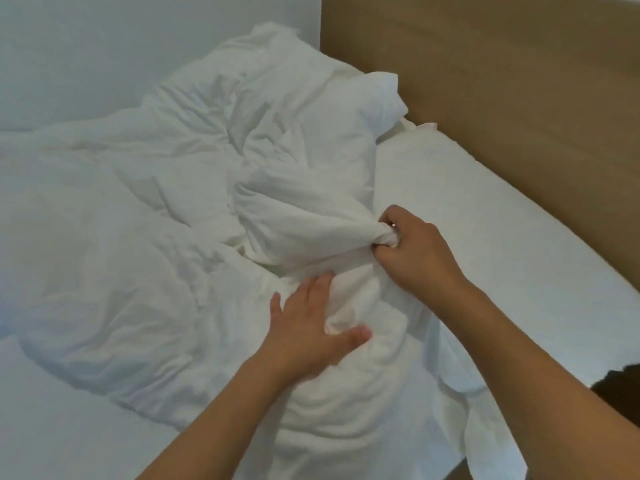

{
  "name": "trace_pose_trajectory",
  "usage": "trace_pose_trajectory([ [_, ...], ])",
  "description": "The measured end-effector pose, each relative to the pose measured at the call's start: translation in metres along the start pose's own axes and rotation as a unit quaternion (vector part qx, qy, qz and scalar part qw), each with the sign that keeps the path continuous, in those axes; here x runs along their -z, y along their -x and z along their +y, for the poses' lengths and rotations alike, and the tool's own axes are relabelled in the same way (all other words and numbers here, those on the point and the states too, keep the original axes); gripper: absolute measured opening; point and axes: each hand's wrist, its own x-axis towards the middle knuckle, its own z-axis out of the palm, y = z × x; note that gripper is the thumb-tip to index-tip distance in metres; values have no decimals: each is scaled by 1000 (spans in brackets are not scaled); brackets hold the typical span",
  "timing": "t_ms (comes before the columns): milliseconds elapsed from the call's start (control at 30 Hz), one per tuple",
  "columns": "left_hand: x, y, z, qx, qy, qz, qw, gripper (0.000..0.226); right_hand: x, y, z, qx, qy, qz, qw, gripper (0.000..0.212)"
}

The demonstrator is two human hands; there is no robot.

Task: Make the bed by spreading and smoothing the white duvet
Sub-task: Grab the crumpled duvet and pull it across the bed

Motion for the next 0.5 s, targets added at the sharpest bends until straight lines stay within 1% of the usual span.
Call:
trace_pose_trajectory([
  [33,-16,-5,6,-4,-92,-7,996,90,4,3,11,-14,-20,-34,999,9],
  [67,-28,-10,8,1,-148,-37,988,86,5,7,24,-38,-47,-81,995,15],
  [100,-36,-11,4,12,-182,-95,979,85,5,11,38,-72,-87,-130,985,24],
  [133,-42,-12,-3,44,-191,-170,966,85,4,16,53,-118,-135,-167,970,34],
  [167,-47,-10,-13,82,-186,-229,952,87,1,21,69,-174,-191,-186,948,43],
  [200,-49,-8,-21,120,-180,-262,941,90,-3,26,84,-230,-239,-192,924,51],
  [267,-48,-3,-24,156,-169,-278,933,103,-16,36,109,-319,-261,-205,888,70],
  [300,-46,1,-16,150,-155,-283,934,108,-25,39,116,-340,-254,-221,878,80],
  [333,-45,7,-5,131,-126,-277,943,113,-34,42,119,-344,-252,-239,872,85],
  [367,-47,13,3,102,-76,-247,961,115,-44,42,119,-340,-255,-246,871,79],
  [400,-52,20,9,69,-22,-207,976,112,-51,40,116,-331,-262,-228,877,62],
  [433,-57,28,11,36,8,-174,984,101,-53,35,110,-320,-269,-186,889,42],
  [467,-62,35,6,15,1,-147,989,85,-50,29,101,-310,-286,-132,897,24],
  [500,-65,40,-2,12,-18,-126,992,63,-42,20,91,-298,-304,-75,902,15],
])
